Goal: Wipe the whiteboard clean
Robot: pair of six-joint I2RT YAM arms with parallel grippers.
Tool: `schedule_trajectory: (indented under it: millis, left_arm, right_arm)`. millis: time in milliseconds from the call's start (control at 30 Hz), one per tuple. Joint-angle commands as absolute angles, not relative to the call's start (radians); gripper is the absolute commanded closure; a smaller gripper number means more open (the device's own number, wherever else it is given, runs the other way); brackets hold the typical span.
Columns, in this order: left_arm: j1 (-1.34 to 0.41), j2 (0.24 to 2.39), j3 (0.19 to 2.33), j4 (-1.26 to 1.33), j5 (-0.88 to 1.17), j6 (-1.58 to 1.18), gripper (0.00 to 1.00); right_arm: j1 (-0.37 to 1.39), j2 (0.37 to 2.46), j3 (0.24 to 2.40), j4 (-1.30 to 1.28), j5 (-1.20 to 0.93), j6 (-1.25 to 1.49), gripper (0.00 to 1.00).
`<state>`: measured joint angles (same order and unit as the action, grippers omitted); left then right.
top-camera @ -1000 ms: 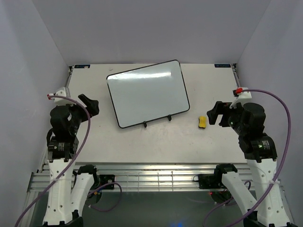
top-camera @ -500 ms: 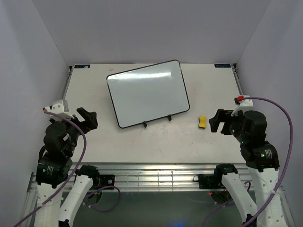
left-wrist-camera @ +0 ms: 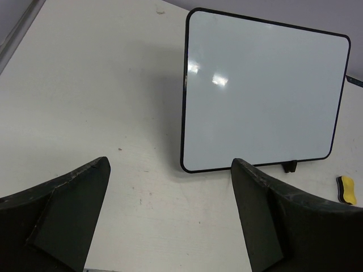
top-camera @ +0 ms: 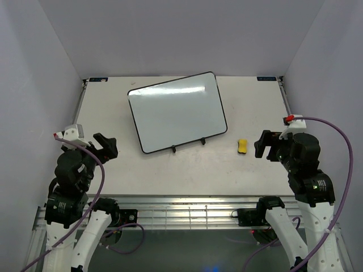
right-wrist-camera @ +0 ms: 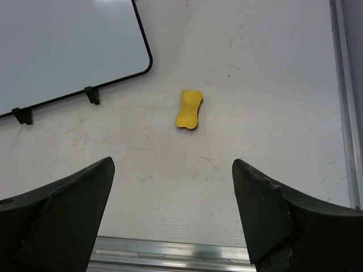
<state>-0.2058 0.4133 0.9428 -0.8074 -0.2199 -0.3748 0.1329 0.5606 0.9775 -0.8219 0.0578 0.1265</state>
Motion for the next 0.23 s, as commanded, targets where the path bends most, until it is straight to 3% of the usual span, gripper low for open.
schedule_trajectory:
  millis: [0,200]
  left_arm:
    - [-0.210,0.426,0.940,-0.792,-0.198,-0.376,0.02]
    - [-0.210,0.428,0.933,-0.776,-0.204,-0.377,0.02]
  right_arm:
    - [0.133,0.560,0.983,-0.810,0.086,0.114,0.10]
    - [0.132,0.560,0.982,-0.808,0.094,0.112,0.10]
